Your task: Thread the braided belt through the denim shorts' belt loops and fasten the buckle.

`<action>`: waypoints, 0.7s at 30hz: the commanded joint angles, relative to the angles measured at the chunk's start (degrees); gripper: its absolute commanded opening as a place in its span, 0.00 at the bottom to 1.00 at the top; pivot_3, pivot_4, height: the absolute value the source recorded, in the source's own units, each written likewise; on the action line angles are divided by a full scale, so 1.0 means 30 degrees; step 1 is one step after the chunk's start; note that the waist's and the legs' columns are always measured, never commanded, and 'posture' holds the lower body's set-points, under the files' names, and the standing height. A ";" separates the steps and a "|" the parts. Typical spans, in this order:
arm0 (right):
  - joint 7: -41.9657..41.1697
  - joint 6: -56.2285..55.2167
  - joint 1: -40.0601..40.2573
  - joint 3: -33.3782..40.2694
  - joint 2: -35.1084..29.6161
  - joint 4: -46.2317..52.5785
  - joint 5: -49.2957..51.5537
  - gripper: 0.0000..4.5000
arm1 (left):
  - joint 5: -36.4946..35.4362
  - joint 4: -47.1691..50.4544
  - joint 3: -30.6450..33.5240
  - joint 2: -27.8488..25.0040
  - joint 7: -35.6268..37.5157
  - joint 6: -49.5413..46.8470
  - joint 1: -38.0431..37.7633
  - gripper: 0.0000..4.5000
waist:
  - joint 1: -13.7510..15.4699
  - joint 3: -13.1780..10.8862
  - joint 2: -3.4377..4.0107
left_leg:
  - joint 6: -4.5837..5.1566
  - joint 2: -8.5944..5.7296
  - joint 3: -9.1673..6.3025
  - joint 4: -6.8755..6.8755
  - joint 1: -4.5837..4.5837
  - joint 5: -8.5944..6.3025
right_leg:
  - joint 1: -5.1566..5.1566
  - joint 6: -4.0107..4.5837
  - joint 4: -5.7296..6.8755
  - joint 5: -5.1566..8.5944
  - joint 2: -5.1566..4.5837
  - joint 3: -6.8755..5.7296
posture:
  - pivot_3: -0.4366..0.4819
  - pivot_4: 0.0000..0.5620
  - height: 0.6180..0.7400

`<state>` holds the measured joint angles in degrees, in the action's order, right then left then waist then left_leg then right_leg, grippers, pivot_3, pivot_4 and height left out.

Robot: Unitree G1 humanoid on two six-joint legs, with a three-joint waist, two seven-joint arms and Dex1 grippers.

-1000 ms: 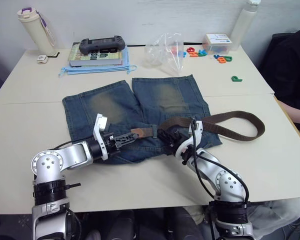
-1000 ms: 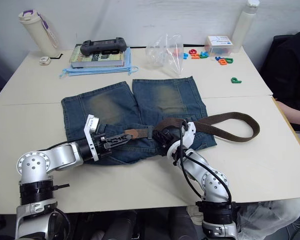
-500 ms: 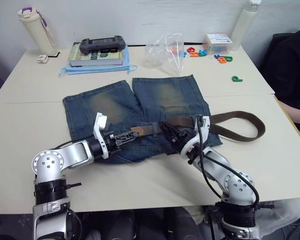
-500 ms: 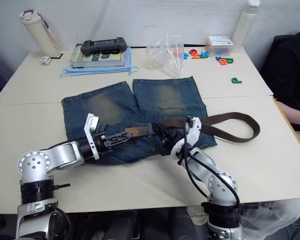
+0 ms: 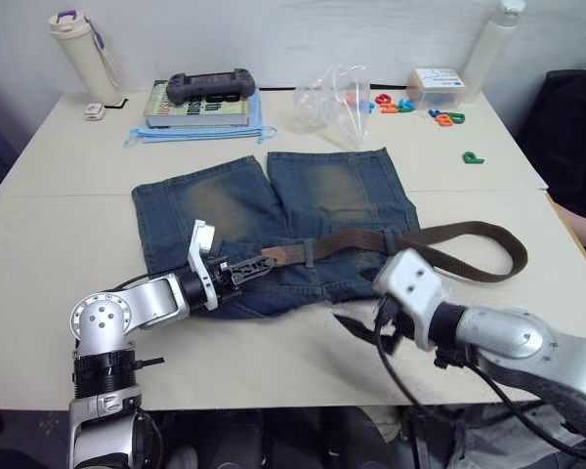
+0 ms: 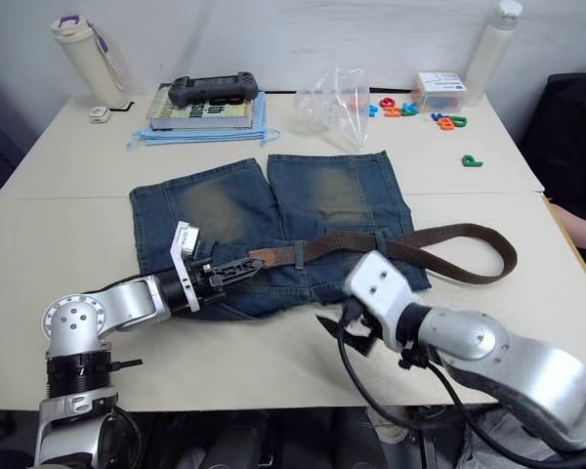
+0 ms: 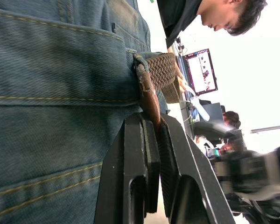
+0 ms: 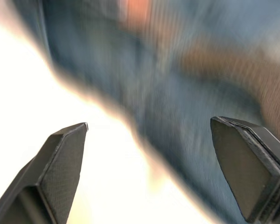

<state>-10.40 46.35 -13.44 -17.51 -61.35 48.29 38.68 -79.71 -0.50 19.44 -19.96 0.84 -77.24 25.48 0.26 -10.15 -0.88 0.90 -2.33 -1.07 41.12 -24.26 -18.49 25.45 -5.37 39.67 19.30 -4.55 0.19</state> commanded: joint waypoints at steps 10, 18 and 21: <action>-0.0532 -0.5655 -0.1030 -0.5813 0.0905 -0.5738 -1.7037 0.88 | -0.0554 0.0520 0.0043 -0.0167 0.0169 0.0453 0.0165 0.00 | 0.0023 0.0002 -0.0009 | -0.0039 0.0000 0.0009 -0.0007 0.0007 0.0021 | -0.0001 -0.0021 -0.0024 -0.0013 0.0002 0.0006 | 0.48 0.27 0.40; -0.1024 -0.7090 -0.0290 -0.4636 0.1964 -0.6056 -1.8946 0.19 | -0.0550 0.0514 0.0090 -0.0161 0.0111 0.0566 0.0162 0.00 | 0.0014 0.0005 -0.0015 | -0.0047 -0.0005 0.0010 0.0015 0.0016 0.0026 | -0.0003 -0.0019 0.0018 -0.0015 0.0001 0.0006 | 0.48 0.27 0.40; -0.1500 -0.7837 -0.0074 -0.3921 0.1649 -0.6804 -1.9709 0.01 | -0.0535 0.0594 0.0038 -0.0166 0.0162 0.0555 0.0084 0.00 | 0.0022 0.0005 -0.0015 | -0.0047 -0.0007 0.0010 0.0015 0.0015 0.0026 | -0.0002 -0.0019 0.0018 -0.0015 0.0001 0.0004 | 0.48 0.27 0.40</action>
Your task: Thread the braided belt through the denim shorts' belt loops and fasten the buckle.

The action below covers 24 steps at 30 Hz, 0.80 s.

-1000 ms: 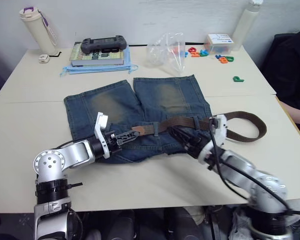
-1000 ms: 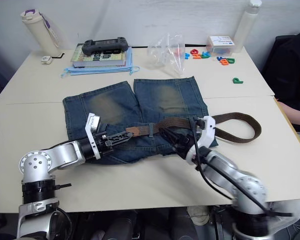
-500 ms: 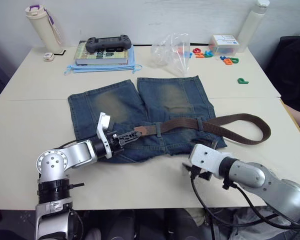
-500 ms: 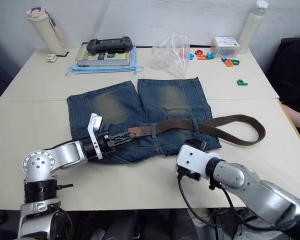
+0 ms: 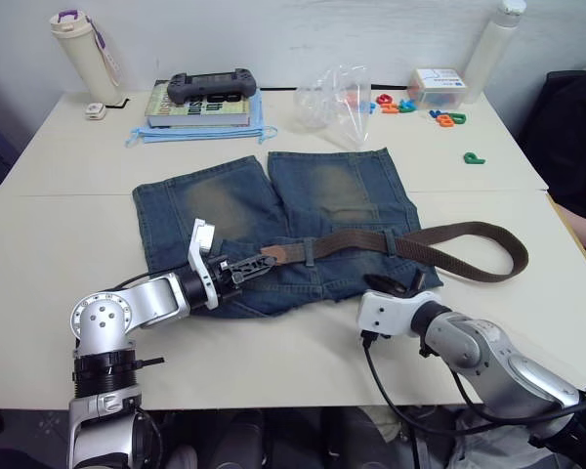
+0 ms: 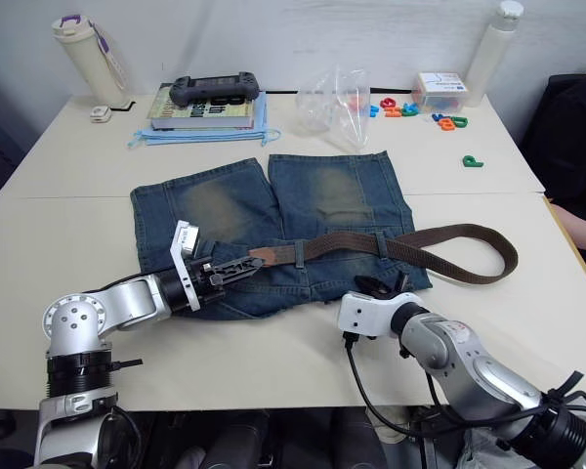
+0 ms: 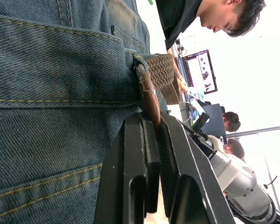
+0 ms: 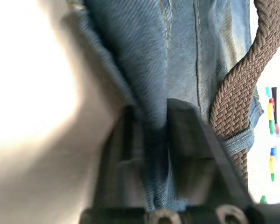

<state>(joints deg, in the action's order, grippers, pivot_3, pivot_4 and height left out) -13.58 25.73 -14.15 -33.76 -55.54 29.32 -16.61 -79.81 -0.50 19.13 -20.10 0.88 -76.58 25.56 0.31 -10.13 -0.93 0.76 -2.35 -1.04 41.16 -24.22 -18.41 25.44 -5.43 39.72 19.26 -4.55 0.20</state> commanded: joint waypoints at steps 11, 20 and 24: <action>-0.1713 -0.7690 -0.2737 0.2886 -0.0930 -0.7226 -0.4576 0.01 | -0.0610 0.0751 0.0096 -0.0068 0.0082 0.0537 -0.0077 0.00 | 0.0141 -0.0001 0.0000 | 0.0001 -0.0019 0.0013 0.0015 -0.0001 0.0000 | 0.0002 0.0000 0.0018 0.0000 -0.0001 0.0003 | 0.48 0.27 0.40; -0.1209 -1.2100 -0.5995 0.2635 -0.0053 -1.3879 -0.6566 0.01 | -0.0906 0.1017 0.0158 -0.0175 -0.0142 0.0856 -0.0312 0.00 | 0.0110 -0.0007 -0.0005 | 0.0001 -0.0018 0.0021 0.0037 -0.0004 0.0001 | 0.0008 0.0003 0.0040 0.0002 0.0000 0.0006 | 0.48 0.27 0.40; -0.0813 -1.3023 -0.6538 0.2717 0.0169 -1.5698 -0.7345 0.01 | -0.1146 0.1246 0.0165 -0.0183 -0.0342 0.0999 -0.0551 0.00 | 0.0091 -0.0008 -0.0004 | 0.0000 -0.0020 0.0025 0.0054 -0.0007 0.0001 | 0.0011 0.0003 0.0055 0.0002 0.0000 0.0013 | 0.48 0.27 0.40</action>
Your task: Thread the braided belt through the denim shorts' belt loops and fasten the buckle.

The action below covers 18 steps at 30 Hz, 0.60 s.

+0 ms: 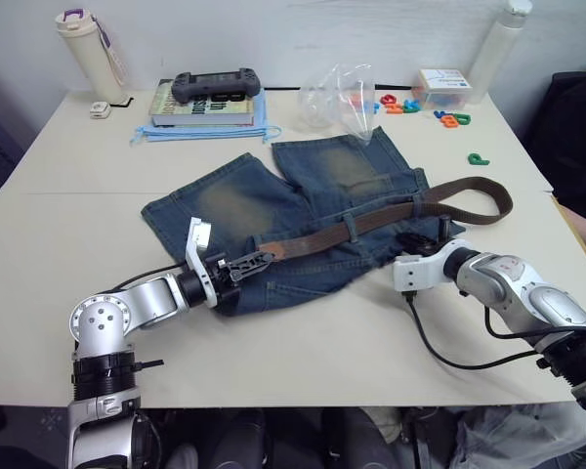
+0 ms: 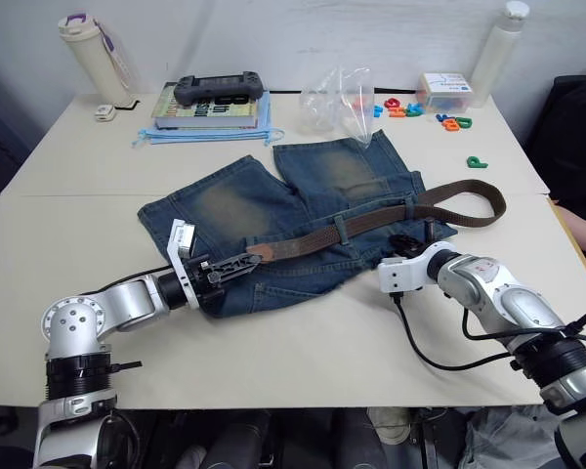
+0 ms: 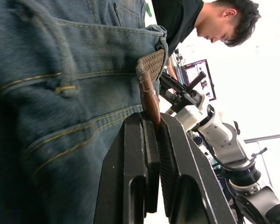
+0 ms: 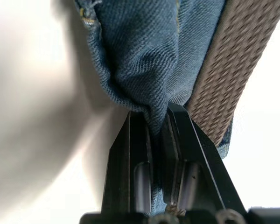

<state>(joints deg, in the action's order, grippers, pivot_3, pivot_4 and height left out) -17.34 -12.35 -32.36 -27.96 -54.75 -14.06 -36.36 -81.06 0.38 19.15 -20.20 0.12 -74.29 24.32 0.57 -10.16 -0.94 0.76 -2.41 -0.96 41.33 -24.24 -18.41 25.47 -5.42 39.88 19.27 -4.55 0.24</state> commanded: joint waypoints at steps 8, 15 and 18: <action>0.0612 -0.0851 -0.0768 0.1313 0.0323 -0.2875 -0.0829 0.01 | -0.1069 0.1061 0.0030 -0.0157 -0.0378 0.0465 -0.0290 0.00 | 0.0055 0.0000 0.0000 | 0.0000 -0.0001 0.0002 0.0045 -0.0005 0.0000 | -0.0001 0.0001 0.0034 0.0000 0.0000 0.0001 | 0.48 0.27 0.40; -0.0888 0.0483 0.0476 0.3029 0.0852 -0.1207 0.0725 0.01 | -0.1071 0.1028 -0.0134 -0.0213 -0.0305 0.0626 -0.0300 0.00 | 0.0057 0.0000 0.0000 | 0.0000 0.0001 0.0001 0.0057 -0.0012 -0.0001 | -0.0001 0.0000 0.0043 0.0000 0.0002 -0.0001 | 0.48 0.27 0.40; -0.1562 0.0788 0.1061 0.3682 0.0762 -0.0341 0.1197 0.34 | -0.1050 0.1006 -0.0184 -0.0215 -0.0253 0.0713 -0.0290 0.00 | 0.0080 0.0000 0.0001 | 0.0000 0.0002 -0.0002 0.0058 -0.0013 -0.0001 | -0.0001 0.0000 0.0042 0.0000 0.0003 -0.0002 | 0.48 0.27 0.40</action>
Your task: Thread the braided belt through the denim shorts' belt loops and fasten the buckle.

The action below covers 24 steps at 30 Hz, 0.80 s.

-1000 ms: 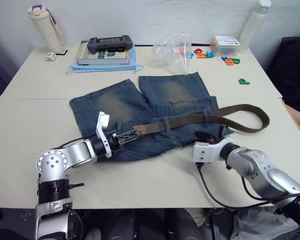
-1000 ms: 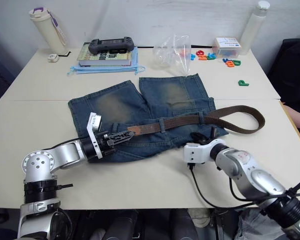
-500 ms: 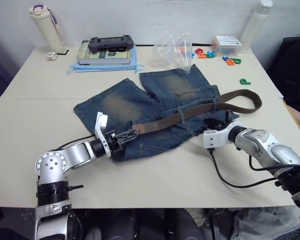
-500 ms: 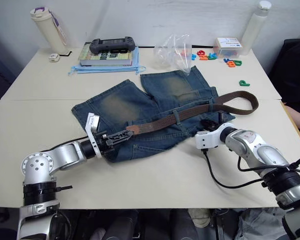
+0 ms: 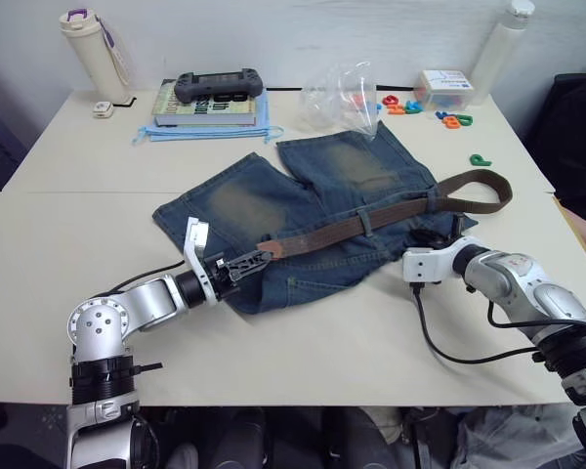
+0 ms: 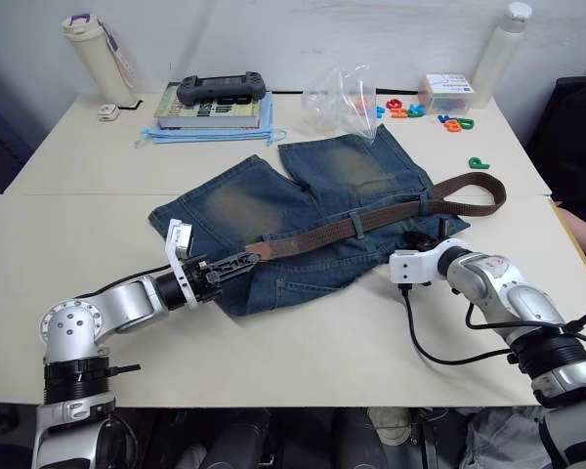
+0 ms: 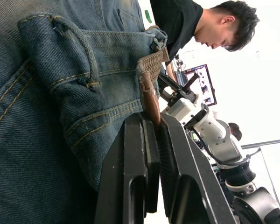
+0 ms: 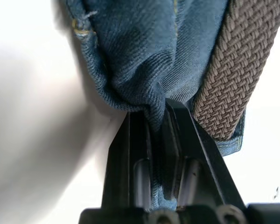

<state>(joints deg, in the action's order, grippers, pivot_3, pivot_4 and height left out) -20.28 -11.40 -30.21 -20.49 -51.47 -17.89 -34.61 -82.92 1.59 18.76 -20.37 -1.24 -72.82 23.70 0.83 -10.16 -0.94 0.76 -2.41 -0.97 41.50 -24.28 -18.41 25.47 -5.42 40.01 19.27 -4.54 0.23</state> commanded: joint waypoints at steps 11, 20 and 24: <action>-0.5433 0.4360 0.3347 0.5945 -0.1224 0.8395 0.4377 0.96 | -0.0369 0.0536 -0.0251 -0.0309 0.0503 0.0503 -0.0116 0.00 | -0.0038 0.0000 0.0002 | 0.0000 0.0006 0.0002 0.0001 0.0004 0.0000 | 0.0000 0.0000 0.0013 0.0000 0.0004 0.0007 | 0.48 0.27 0.40; -0.8412 2.0468 0.2115 0.9591 0.4171 1.6533 1.6799 0.96 | -0.0232 0.0421 -0.0381 -0.0434 0.0763 0.0603 0.0000 0.00 | -0.0082 0.0000 0.0002 | -0.0004 0.0031 -0.0035 -0.0004 0.0009 0.0001 | -0.0010 0.0003 0.0009 0.0000 0.0006 -0.0016 | 0.48 0.27 0.40; -0.7084 2.8657 0.1038 1.0987 0.8134 1.8415 2.1600 0.96 | -0.0204 0.0421 -0.0467 -0.0412 0.0805 0.0670 0.0010 0.00 | -0.0032 0.0000 0.0001 | 0.0005 0.0027 -0.0039 -0.0018 0.0007 -0.0004 | -0.0007 0.0009 -0.0011 -0.0001 -0.0007 -0.0009 | 0.48 0.27 0.40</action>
<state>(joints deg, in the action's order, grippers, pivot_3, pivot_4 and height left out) -43.53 62.77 -24.83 8.91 -30.91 33.03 22.49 -82.87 1.51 17.35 -21.32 0.12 -71.49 23.65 0.73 -10.16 -0.93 0.77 -2.32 -1.09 41.44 -24.26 -18.43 25.45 -5.39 39.98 19.26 -4.56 0.20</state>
